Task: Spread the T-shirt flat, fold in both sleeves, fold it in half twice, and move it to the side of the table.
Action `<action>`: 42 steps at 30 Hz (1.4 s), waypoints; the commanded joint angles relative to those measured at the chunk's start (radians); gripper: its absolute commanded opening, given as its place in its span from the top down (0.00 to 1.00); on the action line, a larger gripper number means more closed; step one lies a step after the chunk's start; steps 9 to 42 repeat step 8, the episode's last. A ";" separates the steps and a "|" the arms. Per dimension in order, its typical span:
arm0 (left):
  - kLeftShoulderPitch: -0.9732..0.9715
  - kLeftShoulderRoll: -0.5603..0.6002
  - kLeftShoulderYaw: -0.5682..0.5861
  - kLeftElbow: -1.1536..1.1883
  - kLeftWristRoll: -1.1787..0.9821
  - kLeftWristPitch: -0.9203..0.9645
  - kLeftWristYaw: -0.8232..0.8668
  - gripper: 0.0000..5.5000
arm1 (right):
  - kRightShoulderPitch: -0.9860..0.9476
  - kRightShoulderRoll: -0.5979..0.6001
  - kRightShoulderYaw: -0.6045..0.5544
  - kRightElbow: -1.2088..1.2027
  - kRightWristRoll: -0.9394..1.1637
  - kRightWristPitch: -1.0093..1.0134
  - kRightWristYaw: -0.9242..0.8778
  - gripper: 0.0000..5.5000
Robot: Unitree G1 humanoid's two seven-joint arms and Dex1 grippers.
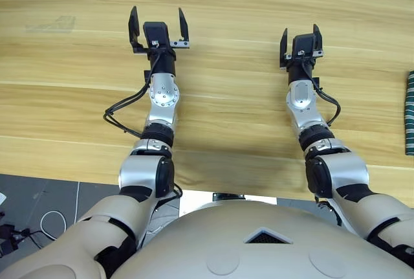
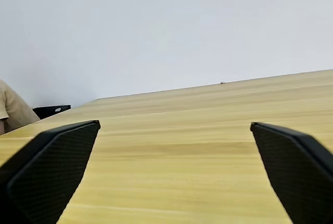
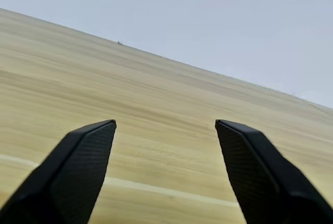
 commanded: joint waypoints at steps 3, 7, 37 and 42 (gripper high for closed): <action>0.106 -0.030 -0.025 -0.144 -0.039 0.063 -0.047 0.10 | 0.096 -0.010 0.043 -0.153 -0.033 0.018 0.024 0.36; 0.151 -0.048 -0.048 -0.229 -0.025 0.099 -0.049 0.23 | 0.158 -0.021 0.048 -0.249 -0.038 0.037 0.032 0.36; 0.160 -0.051 -0.053 -0.248 -0.023 0.113 -0.049 0.23 | 0.169 -0.023 0.048 -0.267 -0.038 0.042 0.033 0.36; 0.160 -0.051 -0.053 -0.248 -0.023 0.113 -0.049 0.23 | 0.169 -0.023 0.048 -0.267 -0.038 0.042 0.033 0.36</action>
